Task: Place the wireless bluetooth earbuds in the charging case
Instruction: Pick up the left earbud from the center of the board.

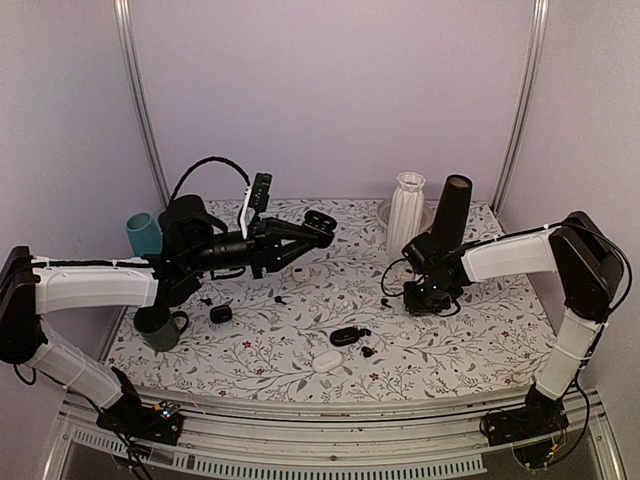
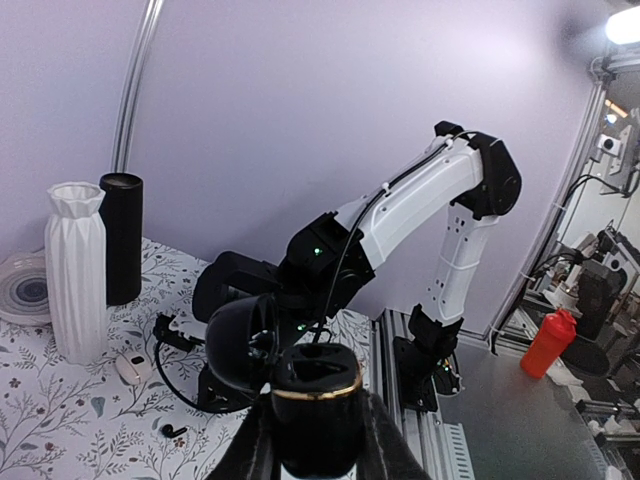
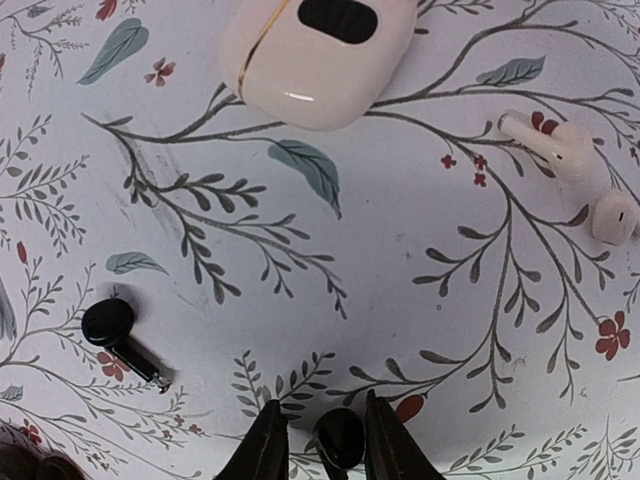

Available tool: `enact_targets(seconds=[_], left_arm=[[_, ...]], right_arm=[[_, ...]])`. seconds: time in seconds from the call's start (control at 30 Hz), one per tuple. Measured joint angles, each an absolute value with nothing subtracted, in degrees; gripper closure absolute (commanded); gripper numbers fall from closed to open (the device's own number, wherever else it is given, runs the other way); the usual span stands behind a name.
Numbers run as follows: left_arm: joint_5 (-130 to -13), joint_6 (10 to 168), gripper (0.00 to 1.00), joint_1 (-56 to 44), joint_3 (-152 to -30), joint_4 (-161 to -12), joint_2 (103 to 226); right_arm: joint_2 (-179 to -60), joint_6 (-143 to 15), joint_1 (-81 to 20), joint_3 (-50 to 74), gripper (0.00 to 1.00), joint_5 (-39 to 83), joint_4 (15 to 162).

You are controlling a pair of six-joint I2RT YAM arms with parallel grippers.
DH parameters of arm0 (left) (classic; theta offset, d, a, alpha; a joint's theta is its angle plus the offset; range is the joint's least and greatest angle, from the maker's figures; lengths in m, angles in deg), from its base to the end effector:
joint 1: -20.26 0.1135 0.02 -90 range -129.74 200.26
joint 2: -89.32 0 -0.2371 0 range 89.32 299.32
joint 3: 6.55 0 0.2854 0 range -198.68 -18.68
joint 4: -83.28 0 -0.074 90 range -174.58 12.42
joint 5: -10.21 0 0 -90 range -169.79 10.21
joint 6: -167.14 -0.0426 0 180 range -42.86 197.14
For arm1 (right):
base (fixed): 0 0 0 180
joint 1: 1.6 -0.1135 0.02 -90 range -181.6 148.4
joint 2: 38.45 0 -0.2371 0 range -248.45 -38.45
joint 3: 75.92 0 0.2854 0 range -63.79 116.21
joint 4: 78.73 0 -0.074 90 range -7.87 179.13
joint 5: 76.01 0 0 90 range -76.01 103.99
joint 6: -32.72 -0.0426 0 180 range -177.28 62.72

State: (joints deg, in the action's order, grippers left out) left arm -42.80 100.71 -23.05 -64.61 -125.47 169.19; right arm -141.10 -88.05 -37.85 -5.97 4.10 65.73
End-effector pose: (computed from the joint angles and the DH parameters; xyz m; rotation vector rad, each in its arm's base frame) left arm 0.2375 -0.2591 0.2539 0.8350 1.4142 -1.3848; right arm 0.2907 0.2041 0.0830 -0.0851 2.7288 0.0927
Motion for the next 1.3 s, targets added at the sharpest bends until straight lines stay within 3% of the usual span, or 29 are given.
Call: enact_targets(seconds=[0.63, 1.03, 1.3], left_arm=[[-42.84, 100.74, 1.0, -23.05, -64.61, -125.44, 169.19], [-42.91, 100.76, 1.0, -23.05, -64.61, -125.44, 169.19], [-43.28, 100.76, 1.0, -23.05, -64.61, -125.47, 169.26]], right_arm=[[-141.84, -85.66, -37.83, -5.11, 0.8, 4.12, 65.54], [-141.82, -85.29, -37.83, -5.11, 0.92, 5.56, 65.65], [-141.78, -85.32, -37.5, -5.11, 0.93, 6.15, 66.02]])
